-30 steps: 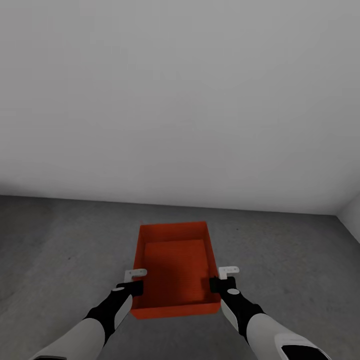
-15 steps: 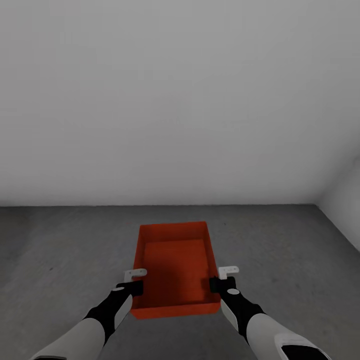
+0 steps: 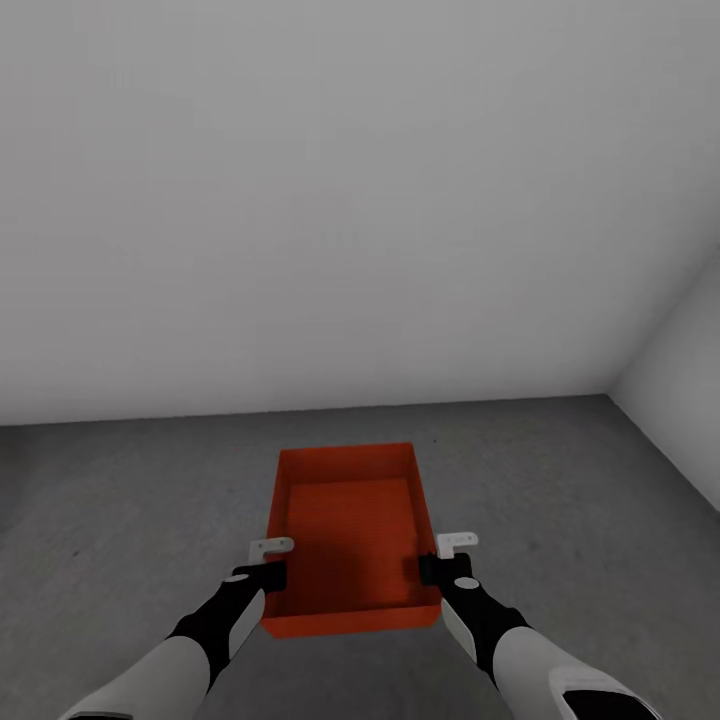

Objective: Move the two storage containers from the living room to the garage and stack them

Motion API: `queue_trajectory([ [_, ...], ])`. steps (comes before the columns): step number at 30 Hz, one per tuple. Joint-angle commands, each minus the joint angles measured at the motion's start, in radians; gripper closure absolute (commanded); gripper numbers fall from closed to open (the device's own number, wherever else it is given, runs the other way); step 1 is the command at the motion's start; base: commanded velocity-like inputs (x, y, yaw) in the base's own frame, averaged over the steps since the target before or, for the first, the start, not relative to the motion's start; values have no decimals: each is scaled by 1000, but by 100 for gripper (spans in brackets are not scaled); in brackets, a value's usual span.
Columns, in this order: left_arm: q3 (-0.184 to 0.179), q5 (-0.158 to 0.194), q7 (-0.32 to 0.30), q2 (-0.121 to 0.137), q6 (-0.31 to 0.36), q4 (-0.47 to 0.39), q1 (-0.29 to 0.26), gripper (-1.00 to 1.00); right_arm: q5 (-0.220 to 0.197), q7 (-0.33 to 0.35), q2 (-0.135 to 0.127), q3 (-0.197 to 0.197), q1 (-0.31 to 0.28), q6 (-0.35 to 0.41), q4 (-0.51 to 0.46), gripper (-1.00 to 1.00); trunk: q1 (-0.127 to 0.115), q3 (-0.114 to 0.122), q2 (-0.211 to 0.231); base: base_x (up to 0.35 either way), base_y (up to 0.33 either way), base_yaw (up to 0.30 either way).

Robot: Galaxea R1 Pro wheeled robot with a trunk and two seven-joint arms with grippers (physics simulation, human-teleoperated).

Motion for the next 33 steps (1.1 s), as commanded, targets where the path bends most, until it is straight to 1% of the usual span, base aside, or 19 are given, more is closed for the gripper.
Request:
queue_trajectory([
  [1,22,-11,25,13,-28,-11,-1,100,-1,6,0,-1,0,-3,4,100,4,-4,-8,0,0,-3],
  [33,22,-11,26,13,-28,-12,-1,100,-1,6,1,0,0,-5,4,100,127,-104,-232,0,0,0],
])
